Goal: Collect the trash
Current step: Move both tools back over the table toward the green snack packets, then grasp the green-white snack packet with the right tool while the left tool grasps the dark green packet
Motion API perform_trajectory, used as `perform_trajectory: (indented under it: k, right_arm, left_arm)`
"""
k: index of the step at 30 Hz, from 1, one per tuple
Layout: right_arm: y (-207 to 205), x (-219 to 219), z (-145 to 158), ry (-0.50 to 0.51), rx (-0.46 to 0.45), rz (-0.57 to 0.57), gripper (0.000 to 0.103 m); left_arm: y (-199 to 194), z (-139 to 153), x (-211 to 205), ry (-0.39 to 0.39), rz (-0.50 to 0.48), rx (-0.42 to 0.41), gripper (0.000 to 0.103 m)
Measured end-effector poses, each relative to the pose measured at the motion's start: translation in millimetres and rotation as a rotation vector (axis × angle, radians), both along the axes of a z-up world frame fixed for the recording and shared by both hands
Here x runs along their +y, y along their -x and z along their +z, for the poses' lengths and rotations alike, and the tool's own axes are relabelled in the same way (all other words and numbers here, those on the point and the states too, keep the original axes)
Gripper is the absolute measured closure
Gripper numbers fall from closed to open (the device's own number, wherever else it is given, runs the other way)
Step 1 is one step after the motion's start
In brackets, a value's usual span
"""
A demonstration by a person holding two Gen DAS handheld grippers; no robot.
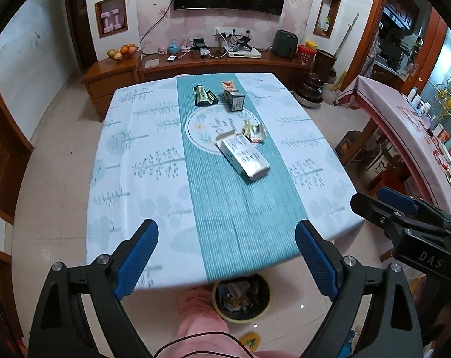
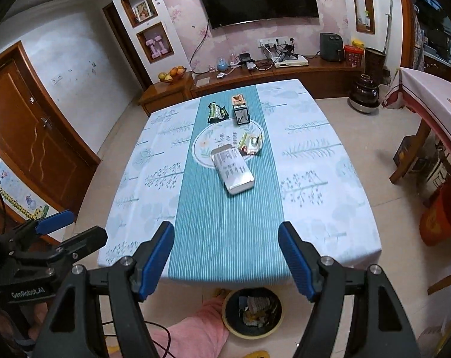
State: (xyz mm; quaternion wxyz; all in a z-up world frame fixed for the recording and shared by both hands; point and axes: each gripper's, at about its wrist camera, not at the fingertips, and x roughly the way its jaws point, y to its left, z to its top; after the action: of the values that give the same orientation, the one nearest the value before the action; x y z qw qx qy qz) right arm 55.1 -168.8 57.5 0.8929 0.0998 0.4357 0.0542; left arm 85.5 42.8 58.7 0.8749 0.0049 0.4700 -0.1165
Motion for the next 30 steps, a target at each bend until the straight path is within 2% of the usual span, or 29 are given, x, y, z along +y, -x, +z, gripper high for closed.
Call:
perform_trajectory:
  k: [11, 15, 22, 30]
  right_arm:
    - [-145, -2, -20, -0.022, 0.116, -0.116, 0.031]
    - [-197, -4, -41, -0.033, 0.181, -0.154, 0.031]
    - [-280, -5, -100, -0.047, 0.303, -0.210, 0.031]
    - [-330, 0, -153, 0.032, 0.407, -0.252, 0.031]
  left_arm:
    - [-167, -6, 8, -0.045, -0.127, 0.068, 0.011]
    - [-225, -21, 11, -0.058, -0.152, 0.093, 0.011]
    - [-311, -71, 10, -0.048, -0.160, 0.198, 0.011]
    - [-369, -119, 10, -0.033, -0.160, 0.284, 0.011]
